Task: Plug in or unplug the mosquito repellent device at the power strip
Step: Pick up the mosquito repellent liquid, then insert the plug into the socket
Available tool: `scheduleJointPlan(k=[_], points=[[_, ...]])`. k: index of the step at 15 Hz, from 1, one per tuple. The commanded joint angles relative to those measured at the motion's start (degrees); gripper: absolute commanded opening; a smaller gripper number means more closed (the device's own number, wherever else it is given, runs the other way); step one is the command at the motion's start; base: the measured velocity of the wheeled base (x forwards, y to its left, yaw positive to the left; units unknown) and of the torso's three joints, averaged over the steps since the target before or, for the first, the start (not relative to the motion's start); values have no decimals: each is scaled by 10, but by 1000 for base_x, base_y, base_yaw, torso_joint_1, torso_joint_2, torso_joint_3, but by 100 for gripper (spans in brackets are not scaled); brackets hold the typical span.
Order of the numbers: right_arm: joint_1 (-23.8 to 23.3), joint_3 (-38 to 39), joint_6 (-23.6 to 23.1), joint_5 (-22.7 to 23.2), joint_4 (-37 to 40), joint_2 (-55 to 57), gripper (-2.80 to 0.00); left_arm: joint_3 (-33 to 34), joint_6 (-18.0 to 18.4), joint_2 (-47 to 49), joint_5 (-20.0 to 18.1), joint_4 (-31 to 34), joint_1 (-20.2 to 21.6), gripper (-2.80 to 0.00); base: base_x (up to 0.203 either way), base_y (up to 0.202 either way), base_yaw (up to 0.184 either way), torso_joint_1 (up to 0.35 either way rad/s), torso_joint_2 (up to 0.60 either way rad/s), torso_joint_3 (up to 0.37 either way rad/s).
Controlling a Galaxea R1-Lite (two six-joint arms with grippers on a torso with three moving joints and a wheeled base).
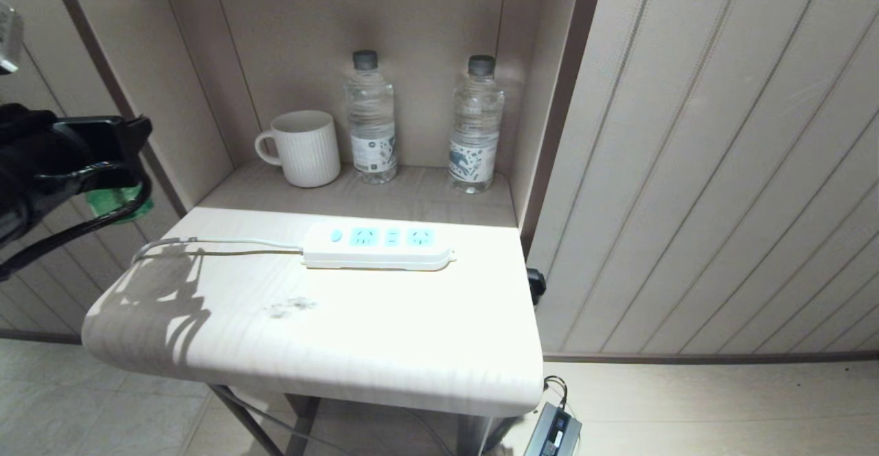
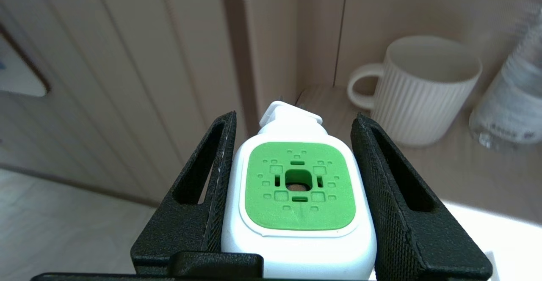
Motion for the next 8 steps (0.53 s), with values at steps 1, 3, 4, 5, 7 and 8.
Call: scheduleJointPlan(k=[1, 3, 4, 5, 7, 8], points=[[0, 0, 0, 0, 0, 0, -280, -23, -2, -86, 3, 124, 0, -280, 0, 0, 0, 0, 0, 0], [0, 0, 0, 0, 0, 0, -280, -65, -20, -110, 6, 235, -1, -280, 0, 0, 0, 0, 0, 0], [0, 0, 0, 0, 0, 0, -280, -103, -47, -112, 6, 329, -7, -280, 0, 0, 0, 0, 0, 0], [0, 0, 1, 0, 0, 0, -280, -148, -85, -111, 5, 416, -26, -280, 0, 0, 0, 0, 0, 0], [0, 0, 0, 0, 0, 0, -280, -227, -176, -95, 4, 559, -109, -280, 0, 0, 0, 0, 0, 0], [0, 0, 1, 0, 0, 0, -280, -257, -220, -80, 3, 612, -146, -280, 0, 0, 0, 0, 0, 0]])
